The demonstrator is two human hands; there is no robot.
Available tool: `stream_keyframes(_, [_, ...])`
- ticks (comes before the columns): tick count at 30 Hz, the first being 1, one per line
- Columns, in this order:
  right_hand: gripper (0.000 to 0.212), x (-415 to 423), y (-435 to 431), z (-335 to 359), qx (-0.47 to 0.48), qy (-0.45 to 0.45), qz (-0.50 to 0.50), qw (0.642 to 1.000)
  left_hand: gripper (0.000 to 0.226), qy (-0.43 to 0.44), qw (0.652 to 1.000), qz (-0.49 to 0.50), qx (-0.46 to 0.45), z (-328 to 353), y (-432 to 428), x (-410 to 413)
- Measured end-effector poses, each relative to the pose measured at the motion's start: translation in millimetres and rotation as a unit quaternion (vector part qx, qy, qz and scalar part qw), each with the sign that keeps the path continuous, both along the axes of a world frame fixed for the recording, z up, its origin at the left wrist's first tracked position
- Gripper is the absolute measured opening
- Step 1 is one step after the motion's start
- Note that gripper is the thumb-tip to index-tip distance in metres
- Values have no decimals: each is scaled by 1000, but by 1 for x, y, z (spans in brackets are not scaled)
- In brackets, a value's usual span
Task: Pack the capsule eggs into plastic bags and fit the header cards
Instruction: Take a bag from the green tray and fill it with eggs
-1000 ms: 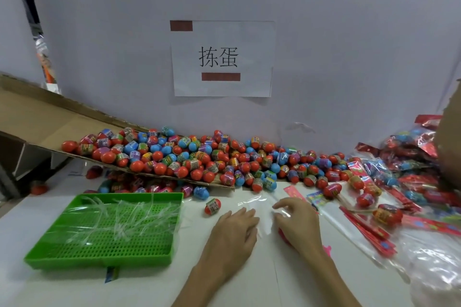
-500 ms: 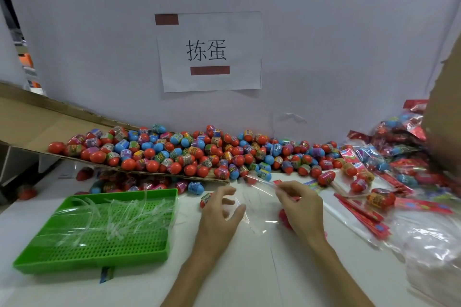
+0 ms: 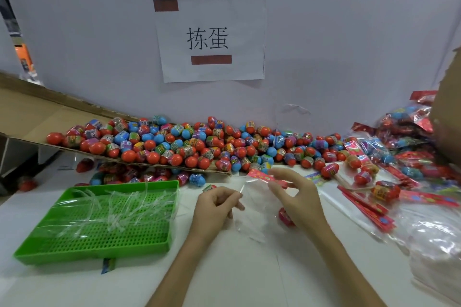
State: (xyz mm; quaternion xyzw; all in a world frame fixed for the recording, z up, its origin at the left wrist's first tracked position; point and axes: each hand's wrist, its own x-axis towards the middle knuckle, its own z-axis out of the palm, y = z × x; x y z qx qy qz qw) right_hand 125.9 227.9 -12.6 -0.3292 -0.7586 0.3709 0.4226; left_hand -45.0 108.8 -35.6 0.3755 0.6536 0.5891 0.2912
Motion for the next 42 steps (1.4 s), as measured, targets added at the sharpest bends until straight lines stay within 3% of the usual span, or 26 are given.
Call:
stream_keyframes(4, [14, 16, 8, 10, -3, -12, 28, 1000, 12, -84, 995, 50, 21, -1, 1, -1])
stream_keyframes(7, [30, 22, 10, 10, 36, -97, 43, 994, 9, -119, 990, 70, 43, -1, 2, -2])
stream_keyframes(11, [50, 30, 15, 11, -12, -182, 83, 980, 11, -151, 982, 93, 59, -2, 2, -5])
stream_keyframes(13, [45, 33, 17, 10, -34, -269, 114, 956, 14, -162, 979, 102, 64, -2, 2, -5])
stream_keyframes(15, [33, 35, 18, 9, -43, -294, 114, 948, 21, -172, 977, 111, 66, -2, 3, -5])
stream_keyframes(17, [30, 34, 18, 7, -19, -243, 81, 967, 27, -178, 975, 116, 65, -3, 4, -5])
stream_keyframes(20, [34, 28, 12, 12, 11, -79, 10, 997, 31, -173, 975, 122, 62, -2, 5, -3])
stream_keyframes(22, [31, 23, 3, 16, 19, -8, 22, 1000, 34, -162, 978, 118, 66, -1, 5, -1])
stream_keyframes(24, [30, 16, -10, 16, 75, -32, 62, 995, 41, -146, 981, 108, 73, 1, 5, 2])
stream_keyframes(27, [69, 0, -28, 5, 178, -157, 80, 968, 41, -100, 989, 77, 72, 2, 3, 6])
stream_keyframes(28, [68, -6, -31, 1, 207, -169, 65, 961, 36, -82, 992, 60, 68, 3, 2, 7])
stream_keyframes(30, [42, -12, -31, 1, 222, -126, 4, 967, 41, -57, 997, 18, 58, 4, 0, 10])
stream_keyframes(32, [22, -8, -24, 4, 186, -52, -78, 978, 58, -30, 999, -13, 37, 5, -1, 14])
stream_keyframes(36, [12, 14, -5, 18, 63, 150, -179, 970, 69, -10, 999, -47, 15, 4, 0, 16])
stream_keyframes(40, [16, 24, 4, 28, -113, 340, -157, 920, 61, -5, 998, -57, 11, 2, 0, 15])
stream_keyframes(42, [23, 25, 4, 30, -215, 379, -112, 893, 58, 21, 998, -66, 6, 1, -1, 16])
